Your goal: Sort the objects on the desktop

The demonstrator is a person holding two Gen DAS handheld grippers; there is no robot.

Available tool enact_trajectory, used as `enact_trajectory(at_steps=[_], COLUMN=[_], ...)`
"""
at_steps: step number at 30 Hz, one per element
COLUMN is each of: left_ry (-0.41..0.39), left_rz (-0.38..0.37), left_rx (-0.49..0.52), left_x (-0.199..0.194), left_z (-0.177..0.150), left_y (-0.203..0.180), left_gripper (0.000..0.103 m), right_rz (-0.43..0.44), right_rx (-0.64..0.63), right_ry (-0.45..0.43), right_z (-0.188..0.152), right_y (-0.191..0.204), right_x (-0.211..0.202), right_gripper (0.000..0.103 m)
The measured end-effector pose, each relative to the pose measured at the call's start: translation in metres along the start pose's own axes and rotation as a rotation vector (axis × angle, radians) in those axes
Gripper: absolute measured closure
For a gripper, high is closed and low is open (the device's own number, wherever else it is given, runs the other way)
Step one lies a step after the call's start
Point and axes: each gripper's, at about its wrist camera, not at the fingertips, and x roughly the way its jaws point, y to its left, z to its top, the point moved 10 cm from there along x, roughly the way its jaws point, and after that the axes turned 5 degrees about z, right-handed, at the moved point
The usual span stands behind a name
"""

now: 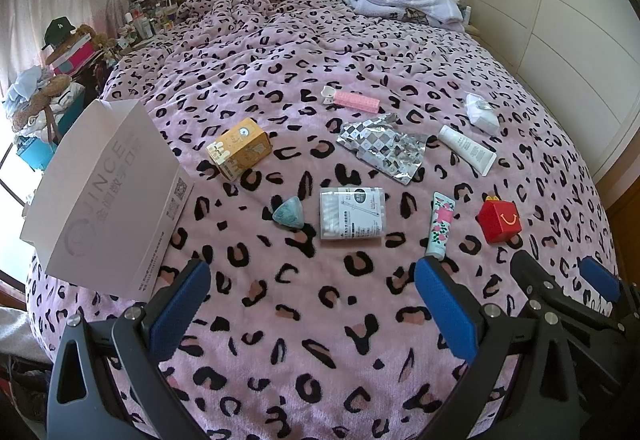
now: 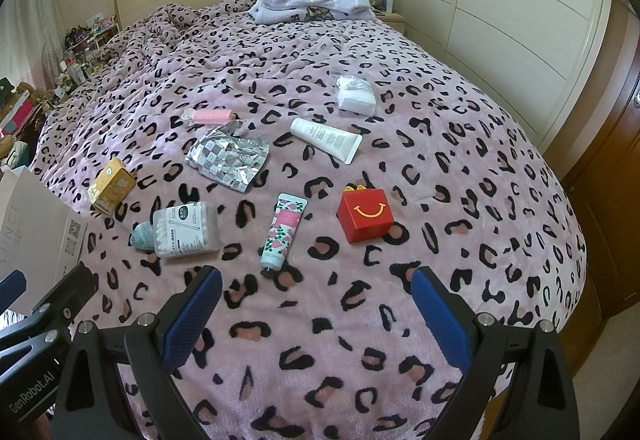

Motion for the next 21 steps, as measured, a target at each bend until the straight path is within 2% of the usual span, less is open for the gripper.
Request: enact_trajectory(at_steps=[21], left_ry=[-0.001], left_rz=[0.000], left_rx=[-0.003], left_x=[-0.0002], left_z=[0.0005], left_y=[0.0013], left_gripper=[0.000], right_rz=[0.001], right_rx=[0.000], right_ry=[-0.002], right_z=[0.0007], right_y=[0.0007], right_x=[0.0002], right_gripper=[0.005])
